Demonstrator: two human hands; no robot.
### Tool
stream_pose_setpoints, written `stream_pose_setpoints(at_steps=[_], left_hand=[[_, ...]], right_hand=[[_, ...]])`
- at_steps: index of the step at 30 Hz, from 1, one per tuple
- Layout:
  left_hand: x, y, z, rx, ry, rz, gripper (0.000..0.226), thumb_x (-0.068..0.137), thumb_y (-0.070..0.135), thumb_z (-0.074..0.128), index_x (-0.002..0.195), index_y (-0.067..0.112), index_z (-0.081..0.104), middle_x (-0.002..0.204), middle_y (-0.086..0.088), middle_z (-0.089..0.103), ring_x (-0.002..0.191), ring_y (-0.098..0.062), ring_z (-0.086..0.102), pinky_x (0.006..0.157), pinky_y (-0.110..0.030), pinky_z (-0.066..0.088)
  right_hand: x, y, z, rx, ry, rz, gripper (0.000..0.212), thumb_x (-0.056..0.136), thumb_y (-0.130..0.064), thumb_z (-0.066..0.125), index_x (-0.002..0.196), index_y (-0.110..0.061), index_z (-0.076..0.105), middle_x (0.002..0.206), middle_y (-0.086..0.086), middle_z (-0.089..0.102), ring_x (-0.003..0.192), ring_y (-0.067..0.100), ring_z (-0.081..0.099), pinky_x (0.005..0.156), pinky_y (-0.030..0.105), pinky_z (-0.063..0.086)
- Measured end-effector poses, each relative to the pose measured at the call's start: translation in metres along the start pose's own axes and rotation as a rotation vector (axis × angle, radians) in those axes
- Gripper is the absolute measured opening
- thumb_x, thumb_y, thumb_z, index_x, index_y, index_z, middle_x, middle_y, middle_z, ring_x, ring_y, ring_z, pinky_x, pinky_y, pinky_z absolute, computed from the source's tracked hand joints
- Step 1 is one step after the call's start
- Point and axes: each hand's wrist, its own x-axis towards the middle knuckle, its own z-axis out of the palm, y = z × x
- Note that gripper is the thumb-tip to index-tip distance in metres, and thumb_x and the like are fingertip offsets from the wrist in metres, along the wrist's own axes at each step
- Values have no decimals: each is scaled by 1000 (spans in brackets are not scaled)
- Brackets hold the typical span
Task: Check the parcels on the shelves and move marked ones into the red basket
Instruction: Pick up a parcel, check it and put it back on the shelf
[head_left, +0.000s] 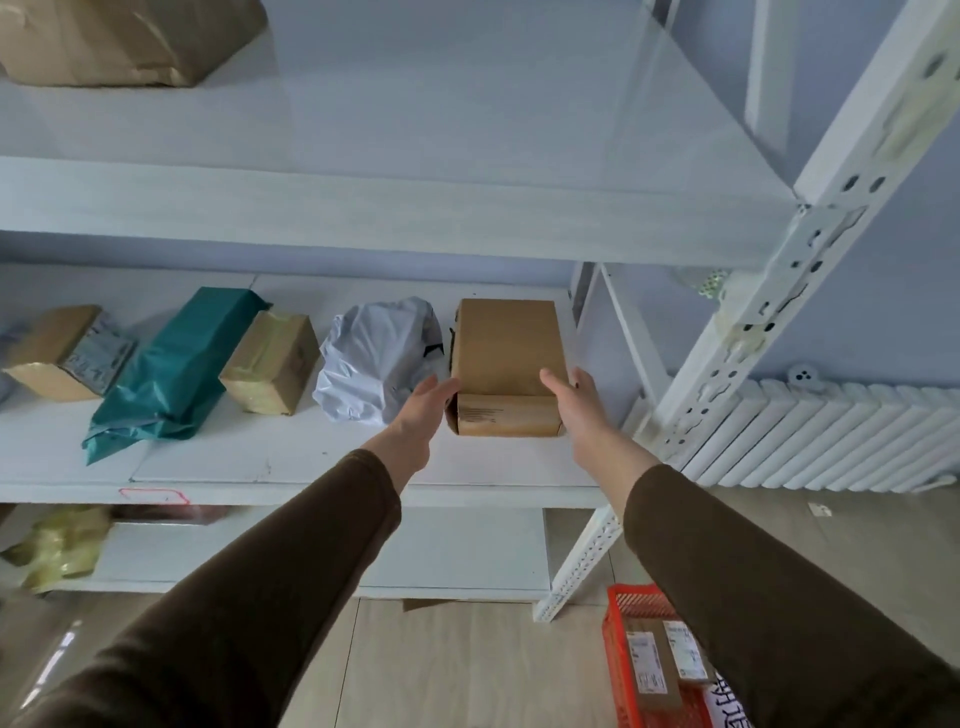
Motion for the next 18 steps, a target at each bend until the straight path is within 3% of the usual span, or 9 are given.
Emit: stream_pose_setpoints(at_steps=[2, 4, 7, 10, 12, 15, 18], left_hand=[[8, 7, 4, 32, -13, -20, 57, 101, 43, 63, 147, 17, 43, 139, 3, 59, 133, -17, 49, 117, -38, 27], [16, 11, 9, 50, -60, -25, 26, 108, 33, 54, 129, 26, 42, 111, 9, 59, 102, -10, 54, 102, -30, 28], [17, 12, 10, 51, -125, -7, 39, 110, 34, 51, 147, 26, 43, 129, 9, 56, 115, -10, 50, 102, -23, 28], [11, 8, -3, 35, -146, 22, 33, 112, 29, 46, 143, 21, 48, 112, 12, 61, 100, -4, 56, 84, -19, 40], [-1, 10, -16, 27, -149, 40, 29, 112, 32, 45, 140, 26, 48, 109, 13, 61, 97, -3, 56, 92, -26, 38], [-25, 9, -44, -6, -218, 73, 37, 108, 46, 49, 142, 31, 53, 129, 11, 62, 128, -13, 55, 116, -38, 34], [-62, 9, -80, -37, -252, 113, 23, 108, 51, 47, 117, 36, 61, 127, 10, 65, 132, -18, 56, 124, -45, 33]], right_hand=[[14, 1, 5, 11, -9, 58, 85, 97, -55, 63, 164, -27, 20, 169, 0, 29, 153, 29, 33, 121, 49, 30], [24, 4, 9, 37, -36, 109, 87, 90, -61, 66, 161, -27, 29, 162, -1, 41, 147, 28, 42, 122, 50, 32], [25, 11, 15, 73, -41, 107, 66, 94, -52, 67, 150, -23, 48, 147, -3, 58, 136, 23, 53, 120, 48, 38], [3, 11, 24, 99, 27, 43, 54, 96, -43, 68, 143, -20, 54, 140, 1, 64, 129, 23, 60, 114, 42, 44], [-18, 11, 30, 149, 69, -2, 53, 96, -44, 69, 140, -21, 53, 139, 1, 63, 127, 22, 59, 113, 41, 43], [-60, 8, 42, 247, 103, -35, 52, 90, -58, 68, 129, -29, 52, 134, -5, 60, 128, 18, 55, 118, 47, 37], [-109, 5, 58, 339, 109, -14, 40, 86, -69, 66, 114, -43, 54, 122, -18, 58, 127, 14, 49, 119, 44, 29]])
